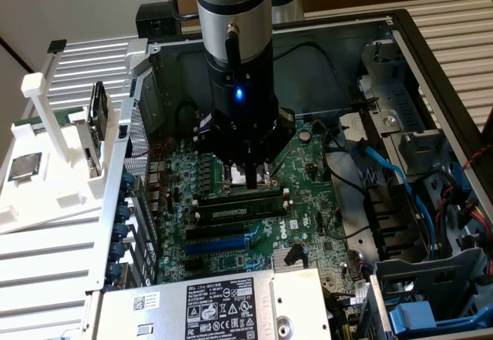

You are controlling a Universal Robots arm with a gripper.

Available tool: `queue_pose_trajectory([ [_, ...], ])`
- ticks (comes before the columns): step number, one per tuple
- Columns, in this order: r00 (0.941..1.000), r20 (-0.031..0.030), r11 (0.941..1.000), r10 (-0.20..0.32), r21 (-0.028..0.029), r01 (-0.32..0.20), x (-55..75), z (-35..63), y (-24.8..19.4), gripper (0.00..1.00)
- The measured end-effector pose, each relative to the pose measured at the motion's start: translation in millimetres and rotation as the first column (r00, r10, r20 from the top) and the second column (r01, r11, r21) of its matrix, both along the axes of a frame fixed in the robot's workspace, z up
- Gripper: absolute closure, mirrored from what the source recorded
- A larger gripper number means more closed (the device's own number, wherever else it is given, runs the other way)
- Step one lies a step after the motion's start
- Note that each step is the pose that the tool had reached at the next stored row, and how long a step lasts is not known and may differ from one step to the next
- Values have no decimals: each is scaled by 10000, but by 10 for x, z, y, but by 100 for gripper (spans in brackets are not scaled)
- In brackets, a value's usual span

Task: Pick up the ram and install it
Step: 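Press down the ram until it locks into place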

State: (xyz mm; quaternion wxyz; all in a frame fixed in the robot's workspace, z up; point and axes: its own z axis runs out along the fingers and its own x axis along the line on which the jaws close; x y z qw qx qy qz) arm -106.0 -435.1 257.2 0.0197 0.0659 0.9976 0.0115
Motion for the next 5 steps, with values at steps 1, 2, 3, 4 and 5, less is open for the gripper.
queue_pose_trajectory([
  [1,10000,0,10000,0,0,0,0,0,0,88],
  [2,10000,0,10000,-1,0,1,0,0,0,88],
  [3,10000,0,10000,-1,0,1,0,0,0,88],
  [4,10000,0,10000,-1,0,1,0,0,0,88],
  [5,10000,0,10000,-2,0,2,0,0,0,88],
])
